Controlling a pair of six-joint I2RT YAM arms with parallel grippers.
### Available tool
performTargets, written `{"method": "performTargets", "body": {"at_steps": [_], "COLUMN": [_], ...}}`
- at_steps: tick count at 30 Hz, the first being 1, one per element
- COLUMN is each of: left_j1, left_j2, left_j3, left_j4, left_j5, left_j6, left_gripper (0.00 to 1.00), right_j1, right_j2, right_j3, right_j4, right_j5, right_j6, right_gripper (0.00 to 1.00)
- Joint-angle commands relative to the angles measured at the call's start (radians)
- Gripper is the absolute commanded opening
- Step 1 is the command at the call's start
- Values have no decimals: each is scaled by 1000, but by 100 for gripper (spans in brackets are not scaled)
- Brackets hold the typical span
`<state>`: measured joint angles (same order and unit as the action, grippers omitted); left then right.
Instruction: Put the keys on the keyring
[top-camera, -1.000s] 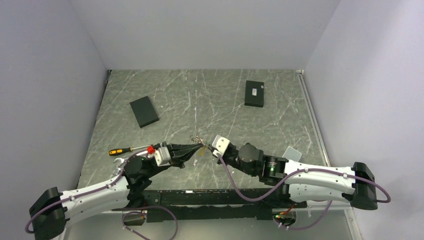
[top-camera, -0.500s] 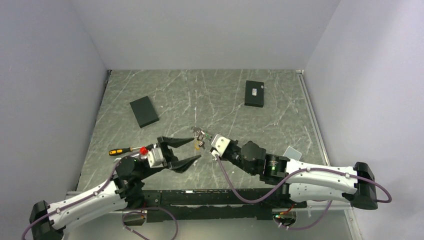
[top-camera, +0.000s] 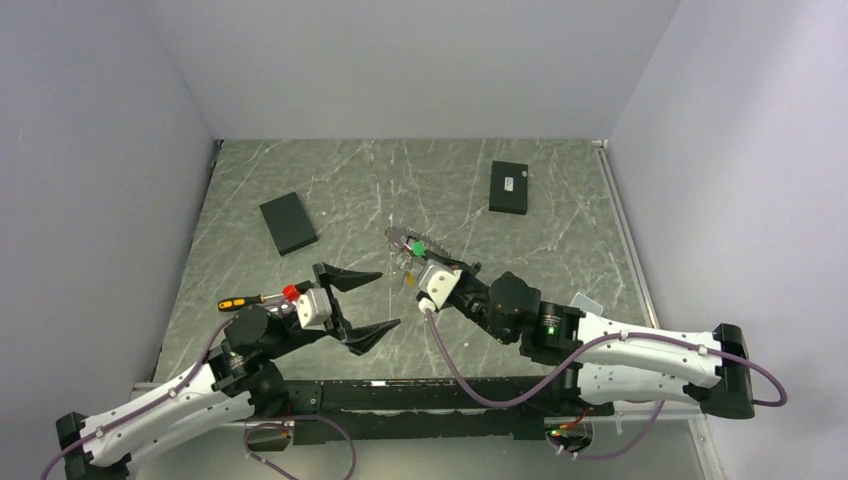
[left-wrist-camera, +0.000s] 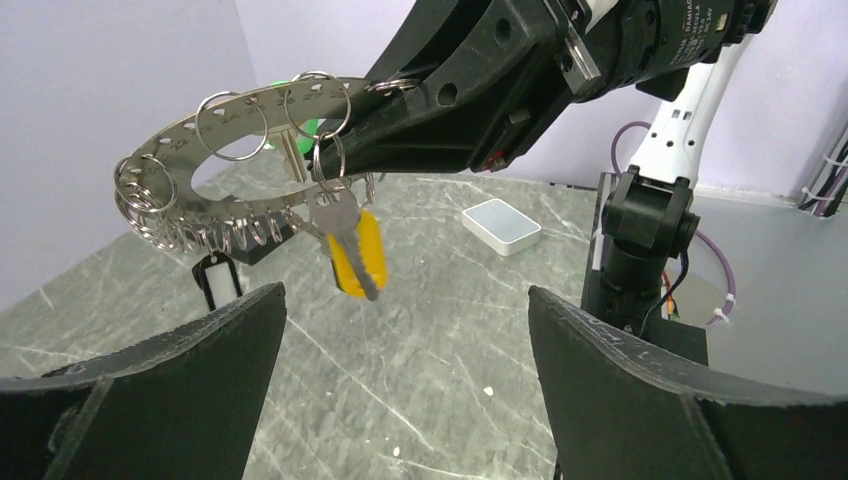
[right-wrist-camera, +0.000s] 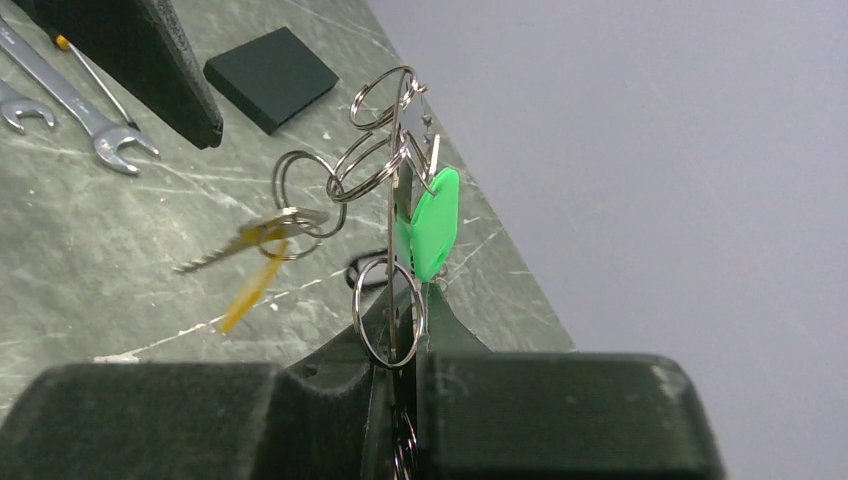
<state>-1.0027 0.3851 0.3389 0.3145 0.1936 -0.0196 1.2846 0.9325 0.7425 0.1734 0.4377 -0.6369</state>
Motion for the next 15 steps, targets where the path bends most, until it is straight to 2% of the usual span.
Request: {"method": "performTargets", "body": {"at_steps": [1,4,6,7,10,12,15], "left_j1": [-2,-2,-2,-2,-2,-2,-2], "left_j2": [-1,8,20,27,45,45,9], "left_j3": [74,137,204,236,357,430,463], "left_j4": [-74,-181,-287,-346,-559,-690,-792], "left_j5": [-22,-95,-183,-277,-452,-500,-567], "left_j6": [7,7,-3,-23,-69,-55,-19], "left_gripper": [94,92,93,95,99,99,100], "right_j1": [7,6,-7,-14,-64,-118,-137], "right_j2": [6,6,-8,-13,13,40,116], "right_j3": [53,53,44,31,23,49,95], "right_j4": [55,68,89,109,122,71,35], "right_j5": [40,24,-5,-9,57,82,185], "right_j6": [-66,-7,55,72,133,163,84], "right_gripper": [0,0,0,0,0,0,0]}}
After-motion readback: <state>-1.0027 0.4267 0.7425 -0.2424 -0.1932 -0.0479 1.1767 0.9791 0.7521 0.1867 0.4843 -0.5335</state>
